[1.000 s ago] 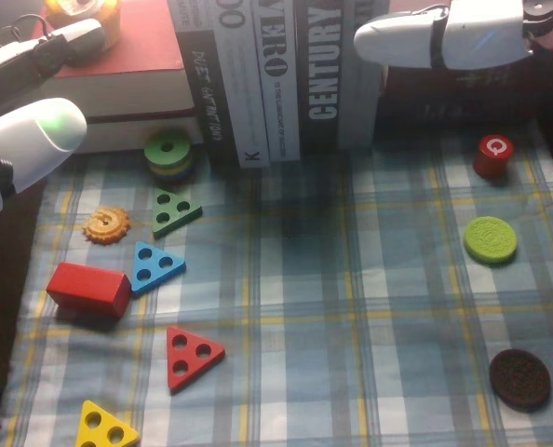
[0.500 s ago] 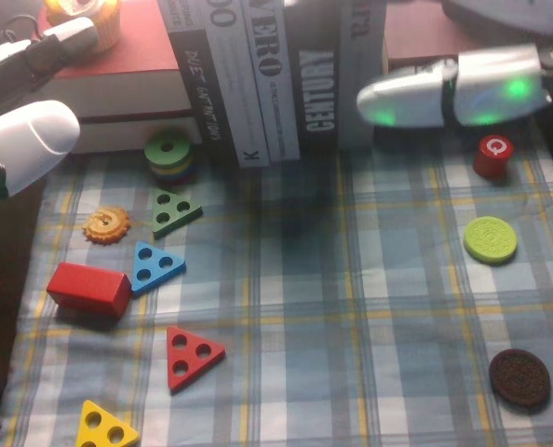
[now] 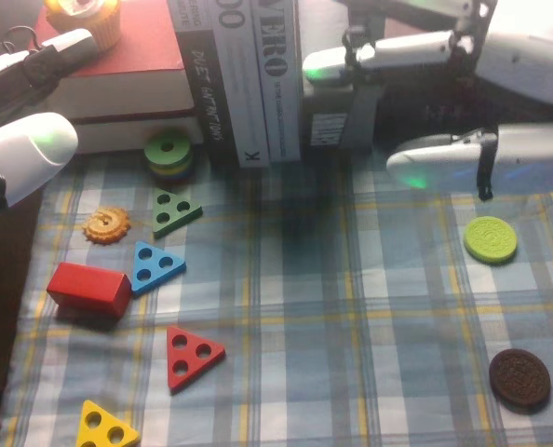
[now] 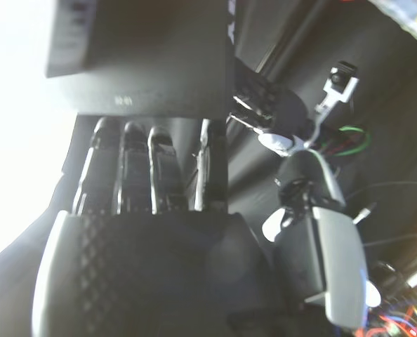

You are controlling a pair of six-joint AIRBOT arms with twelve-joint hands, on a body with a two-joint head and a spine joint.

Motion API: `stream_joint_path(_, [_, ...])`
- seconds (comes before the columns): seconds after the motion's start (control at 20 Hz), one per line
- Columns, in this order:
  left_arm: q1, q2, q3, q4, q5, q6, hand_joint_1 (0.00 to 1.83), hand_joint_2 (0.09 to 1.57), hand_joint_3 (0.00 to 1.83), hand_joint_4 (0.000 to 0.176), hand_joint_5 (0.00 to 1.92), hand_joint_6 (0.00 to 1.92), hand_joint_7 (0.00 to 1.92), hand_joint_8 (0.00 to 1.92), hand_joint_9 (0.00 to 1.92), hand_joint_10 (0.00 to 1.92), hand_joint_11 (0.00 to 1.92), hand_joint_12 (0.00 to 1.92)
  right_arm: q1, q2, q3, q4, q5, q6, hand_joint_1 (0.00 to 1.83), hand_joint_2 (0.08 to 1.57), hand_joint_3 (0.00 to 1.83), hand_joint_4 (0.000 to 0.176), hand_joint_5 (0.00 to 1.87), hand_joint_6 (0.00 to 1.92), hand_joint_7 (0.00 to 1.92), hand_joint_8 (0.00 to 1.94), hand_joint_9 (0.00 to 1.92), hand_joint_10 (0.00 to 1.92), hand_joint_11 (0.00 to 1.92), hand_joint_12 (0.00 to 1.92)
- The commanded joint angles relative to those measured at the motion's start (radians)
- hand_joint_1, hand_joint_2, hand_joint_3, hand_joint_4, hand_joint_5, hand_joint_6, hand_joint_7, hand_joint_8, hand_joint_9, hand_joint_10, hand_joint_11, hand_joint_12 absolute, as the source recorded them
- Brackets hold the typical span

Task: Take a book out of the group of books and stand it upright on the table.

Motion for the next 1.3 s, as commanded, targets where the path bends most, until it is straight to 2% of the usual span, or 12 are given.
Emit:
stream_joint_path(0.0, [-0.002,0.003,0.000,0.006,-0.128,-0.010,0.09,1.32,0.00,0.176,0.32,0.00,0.23,0.00,0.21,0.00,0.00,0.19,-0.001,0.004,-0.010,0.034,0.121,0.000,0.10,1.28,0.00,0.176,0.43,0.01,0.00,0.00,0.00,0.00,0.00,0.00])
stream_joint_path(0.3, [0.010,0.002,-0.007,-0.006,-0.132,-0.017,0.06,1.32,0.00,0.176,0.32,0.00,0.22,0.00,0.20,0.00,0.00,0.11,-0.087,0.052,-0.080,0.012,0.250,0.000,0.32,1.32,0.00,0.166,0.41,0.01,0.00,0.00,0.00,0.00,0.00,0.00])
stream_joint_path(0.4, [0.012,0.001,-0.007,-0.012,-0.132,-0.018,0.04,1.32,0.00,0.176,0.32,0.00,0.20,0.00,0.18,0.00,0.01,0.11,-0.097,0.057,-0.084,0.007,0.278,0.000,0.50,1.21,0.00,0.074,0.34,0.02,0.06,0.00,0.00,0.00,0.00,0.00])
stream_joint_path(0.45, [0.013,0.000,-0.007,-0.013,-0.134,-0.018,0.02,1.32,0.00,0.176,0.33,0.00,0.20,0.00,0.17,0.00,0.01,0.11,-0.100,0.061,-0.090,0.001,0.307,0.000,0.59,1.21,0.00,0.084,0.47,0.02,0.22,0.01,0.11,0.01,0.00,0.00])
stream_joint_path(0.5, [0.014,0.000,-0.007,-0.013,-0.140,-0.018,0.01,1.33,0.00,0.169,0.34,0.01,0.21,0.00,0.18,0.00,0.03,0.13,-0.101,0.071,-0.100,-0.009,0.349,0.000,0.43,1.27,0.01,0.088,0.58,0.02,0.23,0.00,0.05,0.00,0.00,0.00])
stream_joint_path(0.6, [0.015,0.000,-0.007,-0.013,-0.149,-0.018,0.01,1.33,0.00,0.175,0.34,0.00,0.22,0.01,0.19,0.01,0.03,0.13,-0.101,0.089,-0.111,-0.023,0.417,0.000,0.06,1.31,0.00,0.003,0.36,0.00,0.25,0.00,0.19,0.02,0.13,0.05])
stream_joint_path(0.65, [0.015,-0.001,-0.006,-0.013,-0.150,-0.018,0.01,1.34,0.00,0.176,0.33,0.00,0.23,0.01,0.20,0.01,0.03,0.14,-0.103,0.094,-0.113,-0.024,0.445,0.000,0.03,1.33,0.00,0.091,0.26,0.00,0.32,0.01,0.41,0.03,0.48,0.20])
stream_joint_path(0.7, [0.015,-0.001,-0.007,-0.013,-0.151,-0.018,0.01,1.34,0.00,0.176,0.33,0.00,0.23,0.01,0.20,0.01,0.03,0.14,-0.106,0.099,-0.113,-0.022,0.474,0.000,0.23,1.34,0.00,0.103,0.48,0.02,0.46,0.01,0.56,0.02,0.57,0.27])
stream_joint_path(0.75, [0.018,-0.001,-0.008,-0.013,-0.154,-0.021,0.02,1.34,0.00,0.174,0.32,0.00,0.23,0.00,0.20,0.01,0.03,0.14,-0.109,0.103,-0.113,-0.014,0.512,0.000,0.39,1.30,0.01,0.022,0.51,0.01,0.56,0.01,0.65,0.01,0.48,0.56])
stream_joint_path(1.0, [0.035,0.001,-0.005,-0.013,-0.183,-0.052,0.02,1.34,0.00,0.160,0.32,0.00,0.20,0.00,0.18,0.00,0.00,0.10,-0.140,0.081,-0.088,0.079,0.526,0.000,0.00,1.15,0.00,0.000,0.16,0.00,0.25,0.00,0.24,0.00,0.18,0.12])
stream_joint_path(1.2, [0.035,-0.008,0.021,0.002,-0.235,-0.166,0.15,1.28,0.00,0.166,0.31,0.00,0.25,0.01,0.26,0.00,0.10,0.25,-0.181,0.040,-0.048,0.195,0.521,0.000,0.28,1.15,0.00,0.168,0.39,0.01,0.24,0.02,0.17,0.00,0.10,0.01])
stream_joint_path(1.25, [0.036,-0.015,0.034,0.009,-0.248,-0.204,0.25,1.26,0.00,0.164,0.29,0.00,0.26,0.01,0.25,0.00,0.03,0.37,-0.189,0.029,-0.039,0.224,0.522,0.000,0.39,1.19,0.00,0.131,0.43,0.02,0.27,0.02,0.17,0.00,0.08,0.00])
